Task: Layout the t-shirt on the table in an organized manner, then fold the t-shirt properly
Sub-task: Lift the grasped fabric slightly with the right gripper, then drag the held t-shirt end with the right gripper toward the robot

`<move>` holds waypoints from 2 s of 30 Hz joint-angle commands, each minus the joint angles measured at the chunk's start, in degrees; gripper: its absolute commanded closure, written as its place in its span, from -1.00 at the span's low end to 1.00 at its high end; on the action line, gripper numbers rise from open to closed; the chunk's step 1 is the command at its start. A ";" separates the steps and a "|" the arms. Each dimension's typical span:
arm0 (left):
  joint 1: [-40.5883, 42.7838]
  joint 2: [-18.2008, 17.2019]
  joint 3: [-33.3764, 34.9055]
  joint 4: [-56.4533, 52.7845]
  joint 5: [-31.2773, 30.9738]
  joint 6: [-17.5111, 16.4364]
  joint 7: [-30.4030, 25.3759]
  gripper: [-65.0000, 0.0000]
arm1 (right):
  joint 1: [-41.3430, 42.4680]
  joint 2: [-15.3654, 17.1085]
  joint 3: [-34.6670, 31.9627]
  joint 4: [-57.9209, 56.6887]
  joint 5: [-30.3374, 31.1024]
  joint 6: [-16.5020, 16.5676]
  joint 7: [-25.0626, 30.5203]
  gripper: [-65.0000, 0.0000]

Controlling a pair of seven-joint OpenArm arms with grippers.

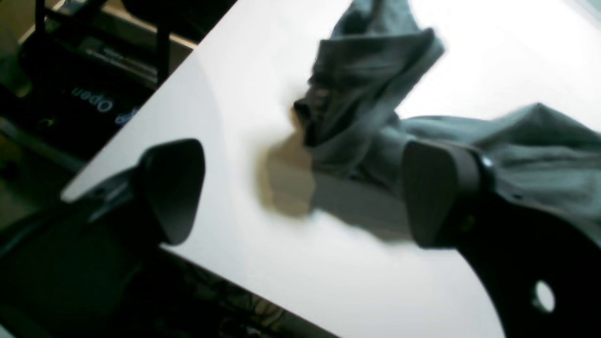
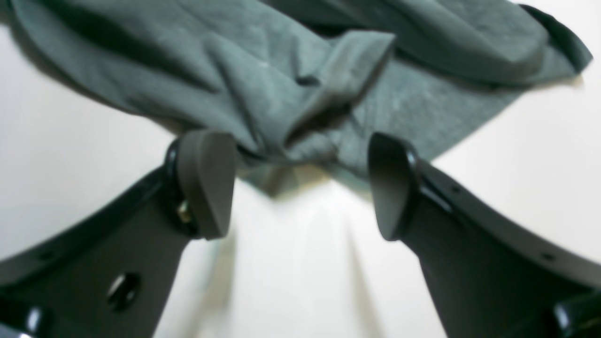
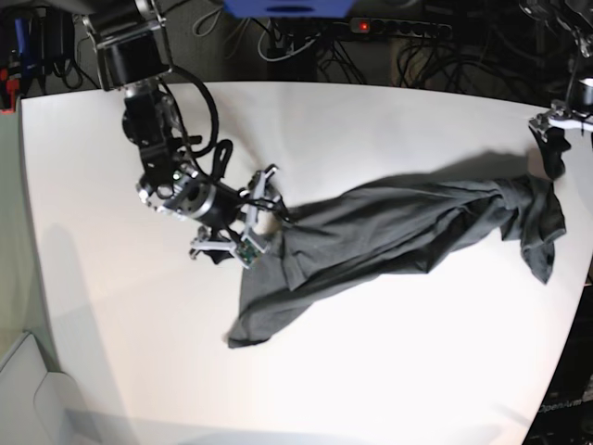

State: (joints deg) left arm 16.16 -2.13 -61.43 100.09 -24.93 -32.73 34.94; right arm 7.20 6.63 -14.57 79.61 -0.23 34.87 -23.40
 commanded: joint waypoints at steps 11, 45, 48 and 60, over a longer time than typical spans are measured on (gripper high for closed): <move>-4.25 -0.29 4.51 0.79 4.75 -0.19 -1.58 -1.00 | -2.32 -2.11 0.55 0.87 0.89 -0.02 1.38 -0.37; 2.08 -0.20 2.04 3.07 4.05 -0.19 -1.66 -1.00 | 1.90 -6.68 6.17 -6.78 0.98 -0.02 1.90 -0.37; 2.25 -0.20 2.04 3.07 4.05 -0.19 -1.66 -1.00 | 1.90 -6.85 5.82 -6.43 0.98 -0.02 1.82 -0.36; 2.43 -0.20 2.04 3.07 4.05 -0.19 -1.66 -1.00 | 4.27 -10.37 5.91 -9.06 0.98 -0.02 1.90 0.29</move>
State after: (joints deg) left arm 18.41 -1.74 -59.16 102.06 -19.94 -32.80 34.52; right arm 10.33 -3.16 -8.73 69.71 -0.14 34.68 -22.81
